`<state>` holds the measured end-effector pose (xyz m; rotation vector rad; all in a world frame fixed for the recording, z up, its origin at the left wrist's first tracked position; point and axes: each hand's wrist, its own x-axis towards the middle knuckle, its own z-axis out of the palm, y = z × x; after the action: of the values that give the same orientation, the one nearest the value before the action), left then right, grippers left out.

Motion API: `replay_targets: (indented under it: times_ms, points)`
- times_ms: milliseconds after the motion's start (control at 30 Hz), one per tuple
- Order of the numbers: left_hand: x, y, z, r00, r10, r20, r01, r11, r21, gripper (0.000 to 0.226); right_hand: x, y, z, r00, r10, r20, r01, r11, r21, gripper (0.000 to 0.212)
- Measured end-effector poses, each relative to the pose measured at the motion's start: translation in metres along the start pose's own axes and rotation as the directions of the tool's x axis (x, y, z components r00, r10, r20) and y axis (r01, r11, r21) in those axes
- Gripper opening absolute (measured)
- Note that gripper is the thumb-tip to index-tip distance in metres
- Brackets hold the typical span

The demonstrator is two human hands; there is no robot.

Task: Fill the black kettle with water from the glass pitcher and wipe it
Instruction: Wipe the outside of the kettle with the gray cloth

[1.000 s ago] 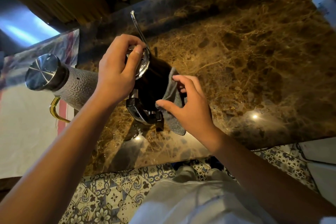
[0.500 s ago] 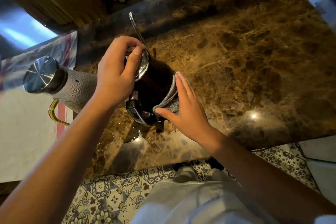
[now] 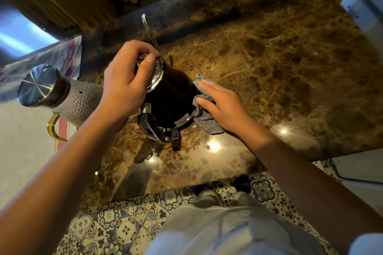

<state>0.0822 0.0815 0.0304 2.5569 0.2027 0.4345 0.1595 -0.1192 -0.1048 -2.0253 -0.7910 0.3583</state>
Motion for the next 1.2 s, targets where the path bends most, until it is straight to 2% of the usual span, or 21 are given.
replay_targets:
  times_ms: [133,233,333,400,533,600,667,733,900,933,967,1000,1067,1100,1133,1200]
  points:
    - [-0.001,0.000,0.001,1.000,-0.009,-0.001,0.009,1.000,-0.026,0.024,0.018,-0.016,0.005,0.998,0.067,0.007,-0.067,0.982,0.176,0.050]
    - [-0.001,0.001,0.001,1.000,-0.011,-0.007,0.011,1.000,-0.021,0.024,0.028,-0.035,0.018,0.991,0.129,0.029,-0.131,0.927,0.352,0.051]
    - [-0.001,0.002,0.001,1.000,-0.014,-0.012,0.013,1.000,-0.021,0.024,0.038,-0.050,0.026,0.979,0.204,-0.004,-0.180,0.872,0.456,0.050]
    - [-0.002,0.002,0.001,1.000,-0.010,-0.017,0.010,1.000,-0.023,0.024,0.038,-0.061,0.030,0.976,0.211,-0.057,-0.159,0.864,0.479,0.049]
    - [-0.005,0.003,0.003,0.999,-0.019,-0.038,0.018,0.999,-0.030,0.026,0.026,-0.077,0.051,0.963,0.048,-0.266,0.057,0.925,0.375,0.059]
    - [-0.006,0.003,0.003,0.998,-0.025,-0.052,0.024,1.000,-0.018,0.026,0.027,-0.076,0.057,0.942,0.033,-0.334,0.088,0.936,0.341,0.061]
    - [-0.006,0.003,0.003,0.998,-0.028,-0.054,0.027,1.000,-0.015,0.027,0.033,-0.074,0.054,0.918,0.081,-0.388,0.058,0.941,0.333,0.060]
    - [-0.006,0.003,0.003,0.998,-0.031,-0.050,0.030,0.999,-0.027,0.027,0.042,-0.072,0.049,0.920,0.178,-0.348,-0.024,0.914,0.404,0.057]
    - [-0.006,0.002,0.002,0.998,-0.035,-0.044,0.033,0.998,-0.050,0.027,0.051,-0.046,0.041,0.946,0.314,-0.084,-0.210,0.787,0.580,0.049]
    - [-0.006,0.002,0.003,0.998,-0.034,-0.044,0.032,0.998,-0.049,0.026,0.045,-0.044,0.041,0.939,0.341,-0.051,-0.250,0.775,0.581,0.048]
    - [-0.005,0.002,0.003,0.998,-0.032,-0.046,0.030,0.998,-0.049,0.026,0.039,-0.047,0.043,0.936,0.342,-0.082,-0.247,0.807,0.537,0.048]
    - [-0.005,0.002,0.003,0.998,-0.029,-0.048,0.027,0.999,-0.047,0.026,0.030,-0.052,0.046,0.941,0.289,-0.174,-0.181,0.869,0.461,0.052]
    - [-0.005,0.002,0.003,0.998,-0.021,-0.052,0.020,0.999,-0.032,0.027,0.013,-0.067,0.062,0.929,0.049,-0.366,0.042,0.971,0.237,0.060]
    - [-0.004,0.003,0.003,0.999,-0.018,-0.050,0.016,1.000,-0.027,0.028,0.008,-0.073,0.071,0.911,-0.041,-0.410,0.116,0.980,0.161,0.061]
    - [-0.004,0.004,0.003,0.999,-0.016,-0.047,0.015,1.000,-0.027,0.028,0.010,-0.075,0.076,0.899,-0.071,-0.432,0.146,0.979,0.142,0.061]
    - [-0.006,0.005,0.003,0.999,-0.018,-0.041,0.016,0.999,-0.038,0.028,0.019,-0.079,0.069,0.889,-0.017,-0.457,0.126,0.970,0.209,0.058]
